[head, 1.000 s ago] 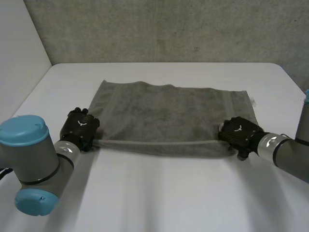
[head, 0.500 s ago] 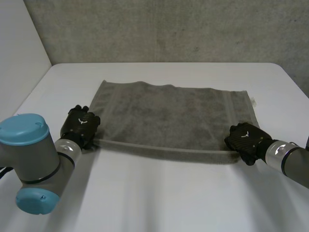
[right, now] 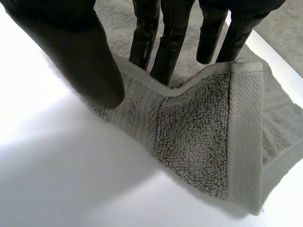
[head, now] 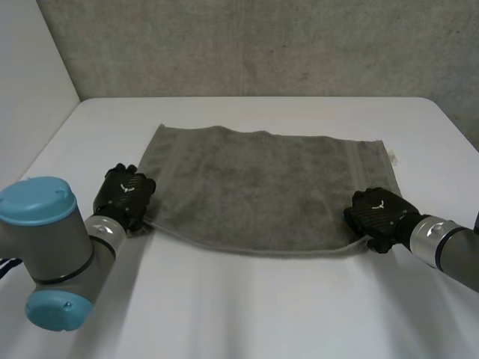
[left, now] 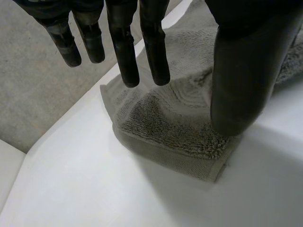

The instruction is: Fold the towel.

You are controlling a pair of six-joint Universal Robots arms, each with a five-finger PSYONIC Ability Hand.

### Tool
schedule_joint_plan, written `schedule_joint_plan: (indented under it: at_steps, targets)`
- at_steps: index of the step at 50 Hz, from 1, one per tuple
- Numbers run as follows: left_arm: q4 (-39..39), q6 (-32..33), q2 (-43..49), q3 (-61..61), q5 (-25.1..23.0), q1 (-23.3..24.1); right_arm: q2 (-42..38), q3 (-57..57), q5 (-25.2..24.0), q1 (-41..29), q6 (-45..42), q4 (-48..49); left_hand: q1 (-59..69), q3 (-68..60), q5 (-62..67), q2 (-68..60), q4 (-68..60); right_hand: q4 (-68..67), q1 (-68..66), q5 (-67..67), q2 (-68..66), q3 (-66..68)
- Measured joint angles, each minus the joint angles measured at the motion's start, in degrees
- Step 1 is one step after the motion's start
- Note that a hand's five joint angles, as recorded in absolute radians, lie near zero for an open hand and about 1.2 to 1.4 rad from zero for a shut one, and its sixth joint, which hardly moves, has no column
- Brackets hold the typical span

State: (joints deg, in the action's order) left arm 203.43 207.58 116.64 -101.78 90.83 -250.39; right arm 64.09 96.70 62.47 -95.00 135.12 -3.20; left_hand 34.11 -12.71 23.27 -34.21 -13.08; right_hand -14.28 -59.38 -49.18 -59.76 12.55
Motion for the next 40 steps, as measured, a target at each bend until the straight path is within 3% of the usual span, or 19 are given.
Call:
schedule_joint_plan:
  at_steps: [20, 27, 40]
  targets:
    - [0.0, -5.1, 0.3, 0.5, 0.1, 0.6, -1.6, 0.1, 0.0, 0.0, 1.4, 1.9, -2.3, 0.0, -3.0, 2.3, 0.0, 0.0, -0.8, -0.8, -0.3, 0.0]
    - [0.0, -9.9, 0.8, 1.6, 0.2, 0.9, -1.6, 0.3, 0.1, 0.3, 1.4, 2.8, -2.3, 0.0, -3.0, 2.3, 0.0, 0.0, -14.9, -16.6, -14.1, 0.0]
    - [0.0, -11.6, 5.4, 5.1, 3.8, 1.5, -0.9, 0.1, 0.4, 1.4, 2.3, 3.1, -2.3, 0.0, -2.4, 2.3, 0.0, 0.0, -14.9, -16.9, -14.1, 0.0]
